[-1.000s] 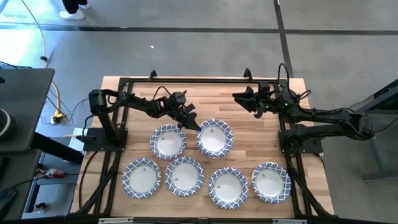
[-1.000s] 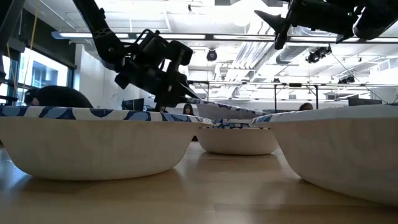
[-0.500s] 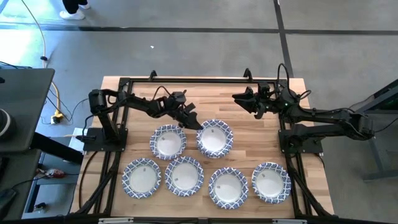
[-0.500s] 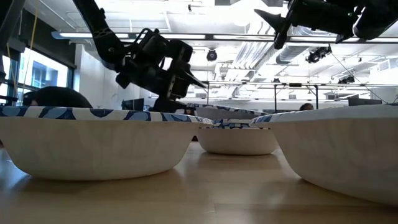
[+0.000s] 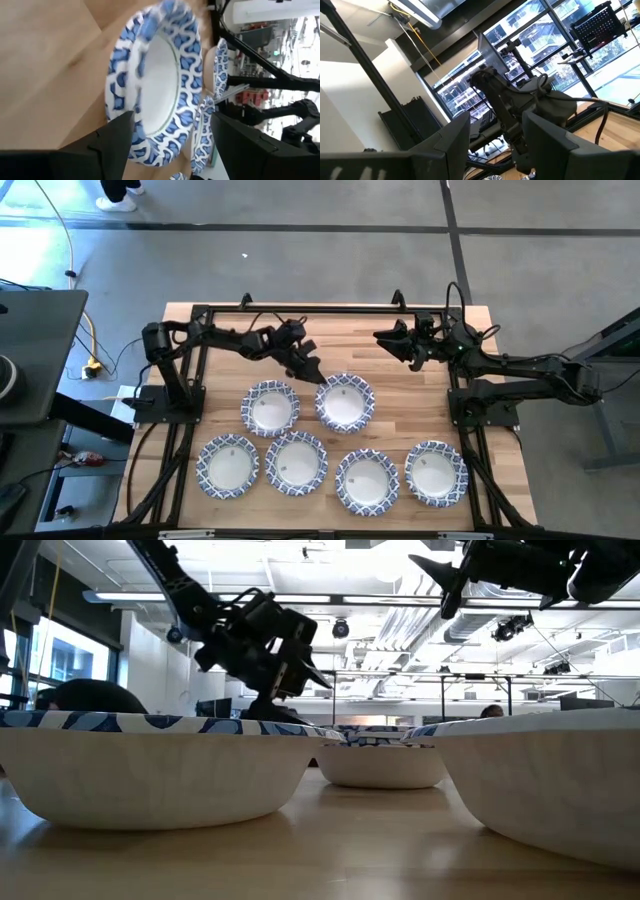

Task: Nest bowls inside each other
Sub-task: Stack the white patterned bowl on top of the other white patterned bowl

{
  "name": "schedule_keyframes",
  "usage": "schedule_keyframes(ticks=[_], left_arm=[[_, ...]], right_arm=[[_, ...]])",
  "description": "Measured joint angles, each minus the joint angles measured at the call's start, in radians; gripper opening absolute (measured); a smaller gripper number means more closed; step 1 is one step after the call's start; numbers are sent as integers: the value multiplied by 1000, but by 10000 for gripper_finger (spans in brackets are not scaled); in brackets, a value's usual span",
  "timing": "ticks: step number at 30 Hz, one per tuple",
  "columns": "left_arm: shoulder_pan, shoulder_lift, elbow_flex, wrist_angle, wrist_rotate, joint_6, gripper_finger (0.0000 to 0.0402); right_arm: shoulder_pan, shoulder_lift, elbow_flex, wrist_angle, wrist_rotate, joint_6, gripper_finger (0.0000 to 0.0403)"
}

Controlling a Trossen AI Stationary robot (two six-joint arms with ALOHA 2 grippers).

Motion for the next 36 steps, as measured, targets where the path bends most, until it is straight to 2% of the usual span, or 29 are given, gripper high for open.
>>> schedule_keyframes(ticks=[6,9,16,19,30,36], left_arm=[[35,0,20,-22,-7,13,253],[61,0,36,-100,8,70,253],[136,0,116,-557,8,455,253],[172,0,131,-693,6,603,253],[324,0,132,-930,7,945,253],[384,0,132,-1068,8,1076,253]], right_arm=[[0,0,0,-1,-1,0,172],[0,0,0,-1,-1,1,172],[0,0,0,-14,-7,1,172],[0,0,0,-20,-7,1,172],[0,0,0,-24,-6,25,172],[6,0,0,-23,12,27,172]])
